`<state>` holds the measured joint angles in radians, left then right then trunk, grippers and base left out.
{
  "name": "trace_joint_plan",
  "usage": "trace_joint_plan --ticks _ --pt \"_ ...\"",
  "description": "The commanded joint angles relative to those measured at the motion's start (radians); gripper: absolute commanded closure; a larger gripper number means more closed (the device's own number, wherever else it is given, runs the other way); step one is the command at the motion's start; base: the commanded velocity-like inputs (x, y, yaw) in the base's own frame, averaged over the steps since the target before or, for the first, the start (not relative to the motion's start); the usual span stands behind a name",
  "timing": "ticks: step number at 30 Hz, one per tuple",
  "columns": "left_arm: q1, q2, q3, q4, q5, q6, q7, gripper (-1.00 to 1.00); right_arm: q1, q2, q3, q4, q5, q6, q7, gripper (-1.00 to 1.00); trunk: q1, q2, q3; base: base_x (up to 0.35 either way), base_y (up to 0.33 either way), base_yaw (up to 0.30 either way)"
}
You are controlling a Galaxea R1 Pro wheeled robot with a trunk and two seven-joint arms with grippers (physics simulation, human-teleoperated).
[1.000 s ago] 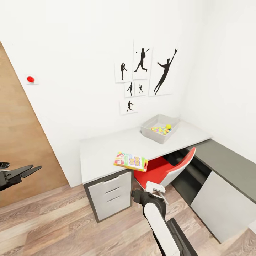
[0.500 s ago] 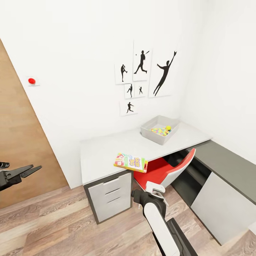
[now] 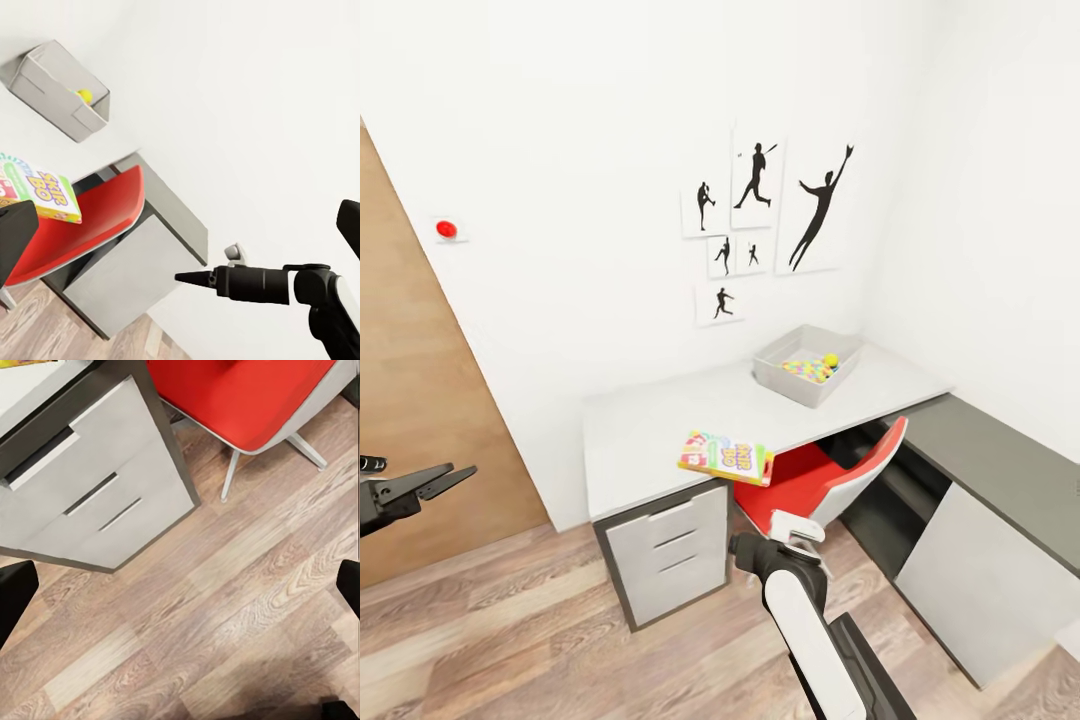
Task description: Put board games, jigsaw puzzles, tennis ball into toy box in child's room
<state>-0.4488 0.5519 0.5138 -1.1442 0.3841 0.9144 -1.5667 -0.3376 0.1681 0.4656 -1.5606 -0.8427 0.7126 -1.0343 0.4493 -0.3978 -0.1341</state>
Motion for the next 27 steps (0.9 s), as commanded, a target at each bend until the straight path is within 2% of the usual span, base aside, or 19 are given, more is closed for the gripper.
trace_joint_plan --ticks 1,9,27 --pt "-0.001 0.000 0.000 0.000 -0.001 0.011 -0.004 -1.00 -0.001 0.000 0.001 -0.001 -0.007 0.006 -0.009 -1.00 0.001 -0.002 -0.001 -0.015 -0.069 -0.146" --pt "-0.001 0.000 0.000 -0.002 0.000 0.011 -0.004 -1.00 -0.001 0.000 0.001 -0.001 -0.007 0.005 -0.010 -1.00 0.001 -0.002 0.006 -0.039 -0.128 -0.155" --pt "-0.001 0.000 0.000 -0.005 -0.002 0.011 -0.004 -1.00 -0.001 0.000 0.000 -0.001 -0.007 0.006 -0.010 -1.00 0.001 -0.002 0.007 -0.002 -0.005 -0.009"
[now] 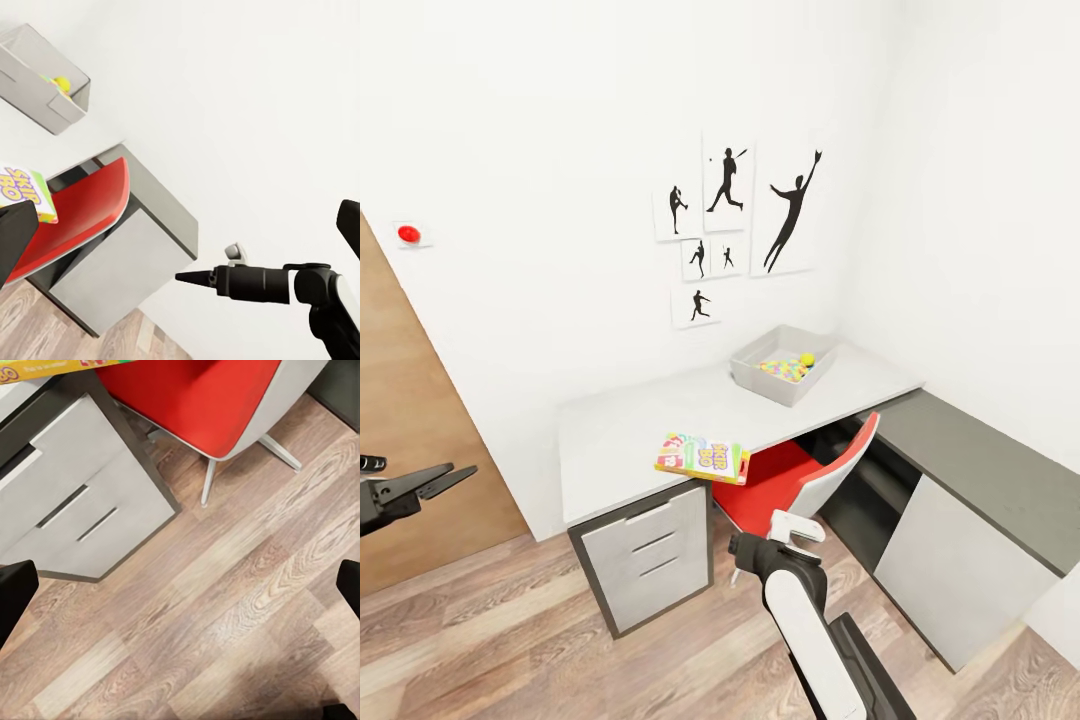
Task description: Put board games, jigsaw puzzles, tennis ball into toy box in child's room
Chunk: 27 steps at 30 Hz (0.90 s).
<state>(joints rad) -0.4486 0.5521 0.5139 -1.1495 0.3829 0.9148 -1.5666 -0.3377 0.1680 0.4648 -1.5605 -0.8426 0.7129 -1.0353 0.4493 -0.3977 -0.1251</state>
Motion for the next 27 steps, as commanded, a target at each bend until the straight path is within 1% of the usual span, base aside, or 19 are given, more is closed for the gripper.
trace_joint_plan --ticks 1,9,12,17,27 --pt "-0.001 0.000 0.000 -0.003 -0.001 0.011 -0.004 -1.00 -0.001 0.000 0.000 -0.001 -0.007 0.005 -0.009 -1.00 0.001 -0.002 -0.002 0.000 0.000 0.000" --pt "-0.001 0.000 0.000 -0.002 -0.008 0.019 -0.004 -1.00 -0.001 0.000 0.000 -0.001 -0.006 0.005 -0.009 -1.00 0.001 -0.002 -0.002 0.000 0.000 -0.001" --pt "-0.001 0.000 0.007 0.002 -0.010 0.016 -0.004 -1.00 -0.001 0.001 0.000 -0.001 -0.007 0.005 -0.009 -1.00 0.001 -0.002 -0.003 -0.007 0.003 -0.077" --pt "-0.001 0.001 0.011 0.003 -0.011 0.015 -0.004 -1.00 -0.001 0.002 0.000 -0.001 -0.007 0.005 -0.009 -1.00 0.001 -0.002 -0.005 -0.128 0.093 -0.197" --pt "-0.001 0.002 0.012 0.004 -0.012 0.015 -0.004 -1.00 -0.001 0.003 0.000 -0.001 -0.007 0.005 -0.009 -1.00 0.001 -0.002 -0.010 -0.266 0.140 -0.250"
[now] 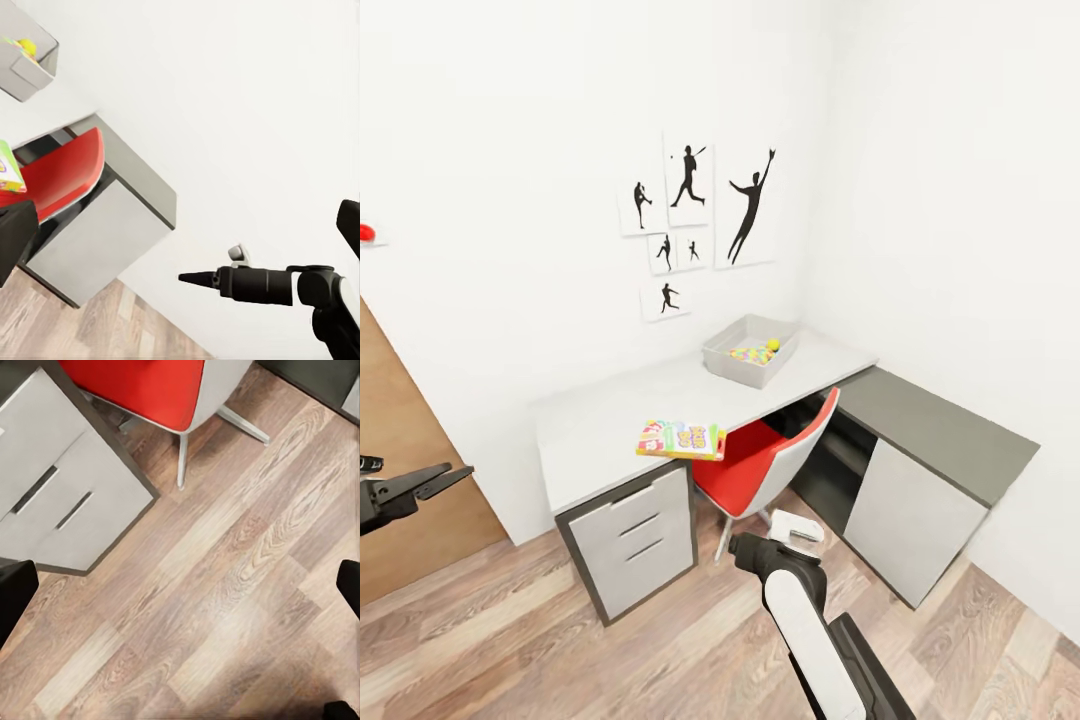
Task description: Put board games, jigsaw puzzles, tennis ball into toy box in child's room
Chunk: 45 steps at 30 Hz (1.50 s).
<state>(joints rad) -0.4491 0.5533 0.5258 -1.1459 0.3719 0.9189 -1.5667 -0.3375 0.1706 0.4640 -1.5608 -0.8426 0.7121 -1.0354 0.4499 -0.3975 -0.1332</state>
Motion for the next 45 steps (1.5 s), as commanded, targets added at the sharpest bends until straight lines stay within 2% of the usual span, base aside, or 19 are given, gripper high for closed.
trace_joint_plan --ticks 1,17,24,34,45 --pt "0.000 0.000 0.000 0.000 -0.001 0.011 -0.004 -1.00 -0.002 0.000 0.001 -0.001 -0.007 0.006 -0.009 -1.00 0.000 -0.003 -0.003 -0.286 0.152 -0.252" --pt "0.000 0.000 0.000 0.000 -0.001 0.011 -0.004 -1.00 -0.002 0.001 0.001 -0.001 -0.007 0.006 -0.009 -1.00 0.000 -0.003 -0.005 -0.245 0.206 -0.058" --pt "0.000 0.000 0.000 0.000 -0.001 0.011 -0.004 -1.00 -0.002 0.001 0.001 -0.001 -0.007 0.006 -0.009 -1.00 0.000 -0.003 -0.007 -0.199 0.227 -0.210" --pt "0.000 0.000 0.001 0.000 -0.001 0.011 -0.004 -1.00 -0.002 0.002 0.001 -0.001 -0.007 0.006 -0.009 -1.00 0.000 -0.003 -0.010 0.005 0.266 -0.261" --pt "0.000 0.000 0.002 0.000 0.001 0.009 -0.004 -1.00 -0.002 0.001 0.000 -0.001 -0.007 0.005 -0.009 -1.00 0.000 -0.003 -0.015 0.046 0.051 -0.266"
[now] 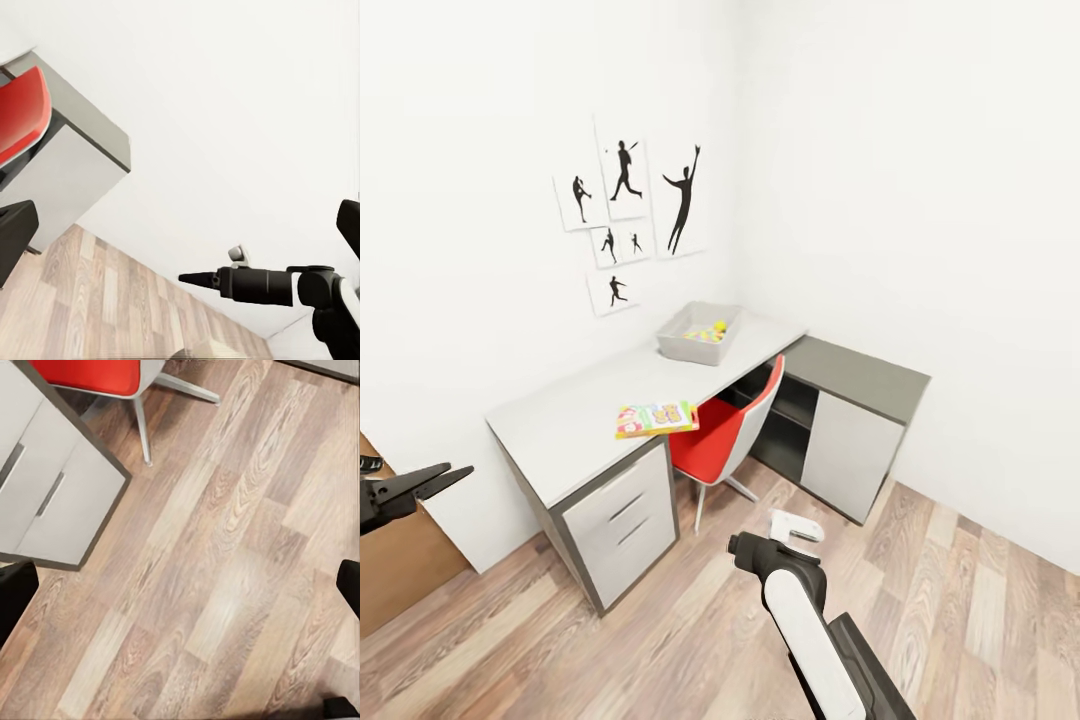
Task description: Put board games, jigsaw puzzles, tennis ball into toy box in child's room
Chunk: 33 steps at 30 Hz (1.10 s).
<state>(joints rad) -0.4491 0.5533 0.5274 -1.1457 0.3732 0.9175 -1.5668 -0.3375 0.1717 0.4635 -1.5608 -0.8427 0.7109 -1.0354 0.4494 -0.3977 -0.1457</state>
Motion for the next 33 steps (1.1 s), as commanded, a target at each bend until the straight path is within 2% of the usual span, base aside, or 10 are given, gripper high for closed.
trace_joint_plan --ticks 1,13,25,33 --pt "0.000 0.000 0.000 0.000 -0.001 0.011 -0.004 -1.00 -0.002 0.000 0.001 -0.001 -0.007 0.006 -0.009 -1.00 0.001 -0.002 -0.003 0.005 0.005 -0.266" --pt "0.000 0.000 0.000 0.000 0.000 0.011 -0.004 -1.00 -0.002 0.000 0.001 -0.001 -0.007 0.006 -0.009 -1.00 0.001 -0.002 -0.008 0.001 0.001 -0.234" --pt "0.000 0.000 0.000 0.000 0.000 0.010 -0.004 -1.00 -0.002 -0.010 0.004 0.002 -0.005 0.005 -0.008 -1.00 0.001 -0.002 -0.009 0.000 0.000 -0.020" --pt "0.000 0.000 0.000 0.000 0.000 0.010 -0.004 -1.00 -0.002 -0.004 0.004 0.006 -0.005 0.005 -0.010 -1.00 0.001 -0.002 -0.009 0.000 0.000 0.000"
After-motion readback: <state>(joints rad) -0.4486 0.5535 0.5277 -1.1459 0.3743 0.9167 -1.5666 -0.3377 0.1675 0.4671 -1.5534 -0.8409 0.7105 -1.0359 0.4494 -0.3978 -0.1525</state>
